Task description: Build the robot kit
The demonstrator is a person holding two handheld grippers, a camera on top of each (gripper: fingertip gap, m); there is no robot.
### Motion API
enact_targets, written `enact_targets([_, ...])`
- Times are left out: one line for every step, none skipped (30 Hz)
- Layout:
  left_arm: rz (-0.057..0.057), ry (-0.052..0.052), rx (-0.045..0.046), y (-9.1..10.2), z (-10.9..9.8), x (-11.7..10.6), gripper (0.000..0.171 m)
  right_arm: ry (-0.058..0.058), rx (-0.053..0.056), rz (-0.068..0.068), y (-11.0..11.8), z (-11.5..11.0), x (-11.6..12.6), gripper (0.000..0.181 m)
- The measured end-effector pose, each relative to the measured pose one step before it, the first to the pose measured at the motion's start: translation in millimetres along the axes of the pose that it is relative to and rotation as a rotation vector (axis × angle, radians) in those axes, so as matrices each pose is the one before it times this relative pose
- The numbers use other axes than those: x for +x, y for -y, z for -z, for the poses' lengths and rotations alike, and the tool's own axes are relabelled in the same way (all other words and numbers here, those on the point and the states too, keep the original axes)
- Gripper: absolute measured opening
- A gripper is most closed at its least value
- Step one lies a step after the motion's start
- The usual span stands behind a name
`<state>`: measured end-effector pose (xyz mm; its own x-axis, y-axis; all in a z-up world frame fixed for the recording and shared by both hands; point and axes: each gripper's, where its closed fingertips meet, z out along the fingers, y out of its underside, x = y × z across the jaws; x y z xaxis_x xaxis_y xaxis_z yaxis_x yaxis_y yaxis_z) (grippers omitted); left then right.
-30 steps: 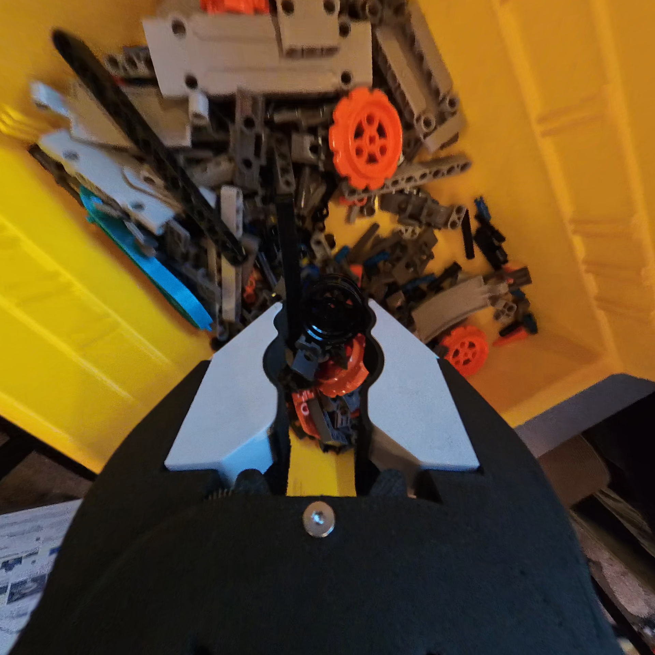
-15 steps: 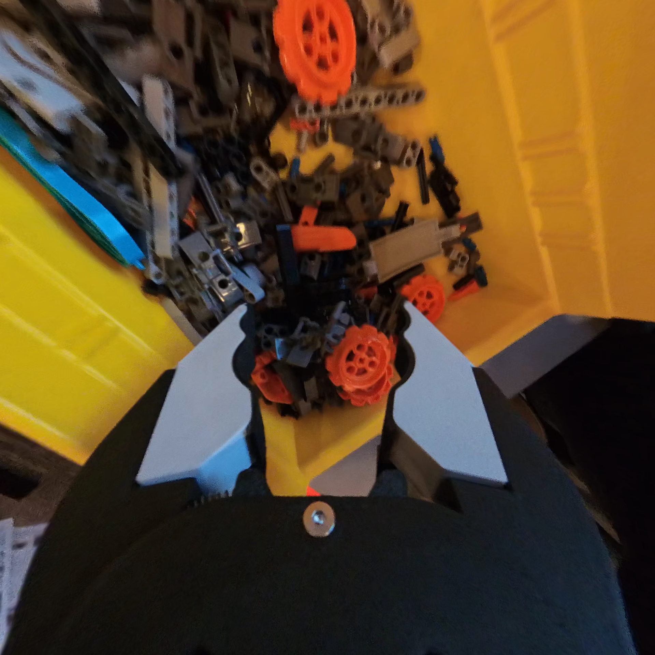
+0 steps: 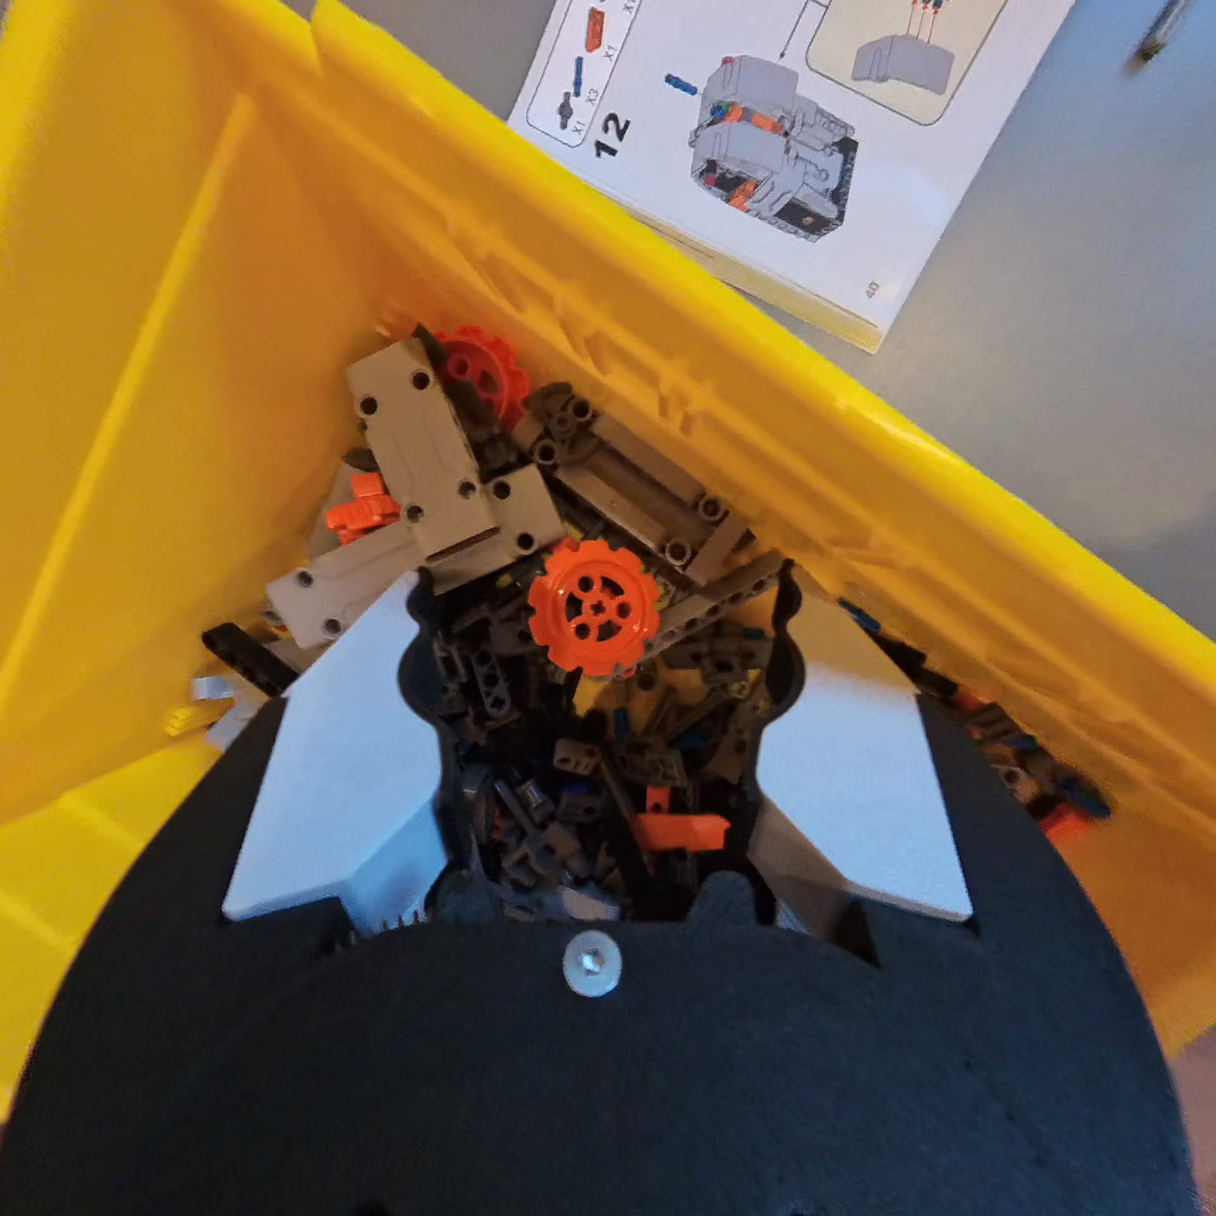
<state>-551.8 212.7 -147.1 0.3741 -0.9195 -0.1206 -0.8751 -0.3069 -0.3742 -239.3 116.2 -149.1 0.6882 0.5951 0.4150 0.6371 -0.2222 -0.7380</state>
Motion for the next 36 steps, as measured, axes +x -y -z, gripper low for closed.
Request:
enact_targets([-0.0148, 0.0267, -0.00183, -0.32, -1.25, -2.79, 0.099, 0.0001, -0.0001, -0.0003, 0.08, -0.01, 0.06, 0.03])
enact_targets([-0.0064, 0.0241, -0.00166, 0.0, -1.18, -2.16, 0.101, -0.0005, 0.0002, 0.0008, -0.07, 0.01, 0.03, 0.03])
enact_targets([0.0068, 0.0278, 0.00812, 0.99, -1.94, -2.58, 0.109, -0.001, 0.0002, 0.0014, 0.04, 0.02, -0.06, 0.03])
enact_targets([0.0032, 0.0189, 0.00371, -0.1, -3.16, -0.81, 0.11, -0.001, 0.0002, 0.0014, 0.04, 0.02, -0.06, 0.03])
enact_targets([-0.0073, 0.0313, 0.00893, 0.43, -2.72, -2.0, 0.111, -0.0005, 0.0, 0.0006, -0.02, 0.08, 0.06, 0.03])
enact_targets([-0.0092, 0.0245, 0.01035, 1.12, -1.72, -1.49, 0.111, -0.0003, -0.0001, -0.0004, 0.01, -0.07, 0.07, 0.03])
enact_targets([0.0026, 0.0109, 0.01102, 1.13, -0.61, -1.09, 0.109, -0.0001, -0.0001, -0.0002, -0.01, 0.01, 0.0, 0.03])
enact_targets([0.0129, 0.0115, -0.00022, 0.14, -0.6, -2.77, 0.109, -0.0003, -0.0001, 0.0, -0.02, 0.01, 0.04, 0.03])
enact_targets([0.0167, 0.0049, 0.00133, 0.09, -0.91, -2.51, 0.11, -0.0004, -0.0004, -0.0005, -0.08, -0.09, 0.21, 0.03])
enact_targets([0.0136, -0.0013, 0.00131, -0.02, -0.84, -1.48, 0.111, 0.0001, -0.0002, -0.0006, -0.03, 0.01, -0.06, 0.03])
enact_targets([0.0064, 0.0028, 0.00124, -0.21, -0.31, -1.61, 0.11, -0.0007, -0.0002, -0.0002, -0.07, -0.03, 0.2, 0.03])
enact_targets([-0.0003, 0.0184, 0.00278, -0.27, 0.28, -3.3, 0.103, -0.0012, -0.0003, -0.0001, -0.05, 0.02, 0.15, 0.03])
enact_targets([-0.0135, 0.0323, 0.00342, -0.61, 0.74, -4.79, 0.09, -0.0006, -0.0008, -0.0009, -0.05, -0.17, 0.19, 0.03])
enact_targets([-0.0245, 0.0257, 0.00602, -0.52, 0.43, -3.26, 0.082, 0.0004, -0.0005, -0.0015, -0.13, -0.13, 0.15, 0.03])
enact_targets([-0.012, 0.0178, 0.0043, -0.82, 0.5, -2.09, 0.075, 0.0001, -0.0002, -0.0009, 0.0, 0.02, 0.09, 0.03])
enact_targets([-0.001, 0.0028, 0.00094, -0.59, 0.3, -0.18, 0.072, -0.0011, 0.0002, 0.0012, -0.03, 0.05, 0.02, 0.03])
enact_targets([0.0041, 0.0012, -0.00202, -0.7, 0.21, 0.07, 0.071, -0.0012, 0.0006, 0.0027, 0.12, 0.11, -0.12, 0.03])
enact_targets([0.0043, 0.0048, -0.01002, -1.71, 0.07, -0.8, 0.07, 0.0001, 0.0008, 0.0026, 0.11, 0.05, -0.19, 0.03])
enact_targets([-0.0022, 0.0172, -0.00828, -1.25, 1.01, -2.84, 0.063, 0.0011, 0.0004, 0.0005, 0.02, 0.12, -0.24, 0.03])
enact_targets([-0.0078, 0.0088, -0.00261, -0.49, 1.28, -1.66, 0.055, 0.0014, 0.0001, 0.0001, 0.09, 0.04, -0.14, 0.03])
enact_targets([-0.004, 0.0029, -0.00007, -0.28, 1.41, -1.06, 0.049, 0.0008, 0.0003, 0.0009, 0.06, 0.1, -0.23, 0.03])
enact_targets([0.0035, -0.0023, -0.00191, -0.55, 1.26, -0.63, 0.046, 0.0, 0.0004, 0.0014, 0.0, 0.04, -0.14, 0.03])
enact_targets([0.0052, -0.0039, -0.00798, -1.28, 0.84, -0.69, 0.046, 0.0, 0.0001, 0.0008, 0.04, 0.11, -0.13, 0.03])
enact_targets([0.0083, -0.004, -0.00686, -1.2, 1.1, -0.83, 0.045, 0.0003, 0.0, -0.0001, -0.01, 0.0, -0.05, 0.03])
enact_targets([0.0098, -0.0037, -0.00619, -1.16, 1.22, -1.0, 0.043, 0.0004, 0.0, -0.0006, 0.03, 0.01, 0.07, 0.03])
enact_targets([0.0061, -0.0033, -0.00502, -0.93, 1.62, -0.99, 0.041, 0.0001, -0.0001, -0.0004, -0.02, 0.01, -0.05, 0.03])
enact_targets([0.0008, 0.0055, -0.00747, -1.52, 1.94, -2.28, 0.036, 0.0, -0.0001, -0.0001, -0.01, 0.0, 0.0, 0.03])
enact_targets([-0.0044, 0.0099, -0.00603, -1.67, 2.45, -2.79, 0.032, 0.0, 0.0, 0.0001, 0.0, 0.0, 0.0, 0.03])
enact_targets([-0.0037, 0.0068, -0.00259, -1.57, 2.85, -2.26, 0.027, 0.0002, 0.0, -0.0003, -0.01, 0.0, -0.04, 0.03])
enact_targets([0.0019, 0.002, -0.00395, -2.19, 3.01, -1.7, 0.022, 0.0, -0.0001, -0.0003, -0.01, 0.01, -0.03, 0.03])
enact_targets([0.0067, -0.0015, -0.00839, -3.12, 3.01, -1.29, 0.018, -0.0002, 0.0001, 0.0002, 0.02, -0.01, 0.04, 0.03])
enact_targets([0.0089, -0.0072, -0.00756, -3.4, 2.92, -0.24, 0.017, -0.0002, 0.0, 0.0004, 0.04, 0.04, -0.08, 0.03])
enact_targets([0.013, -0.0093, -0.00411, -3.14, 2.81, 0.15, 0.015, 0.0001, -0.0001, 0.0002, -0.01, 0.0, 0.0, 0.03])
enact_targets([0.0107, -0.0056, -0.00366, -3.08, 3.18, -0.17, 0.014, 0.0001, -0.0002, -0.0001, -0.03, 0.01, -0.02, 0.03])
enact_targets([0.0073, -0.0007, -0.00455, -3.41, 3.35, -0.51, 0.013, -0.0001, -0.0001, 0.0, -0.01, 0.01, 0.02, 0.03])
enact_targets([0.0052, 0.0048, -0.00314, -3.12, 3.71, -1.06, 0.011, 0.0002, 0.0002, 0.0006, 0.07, 0.03, -0.11, 0.03])
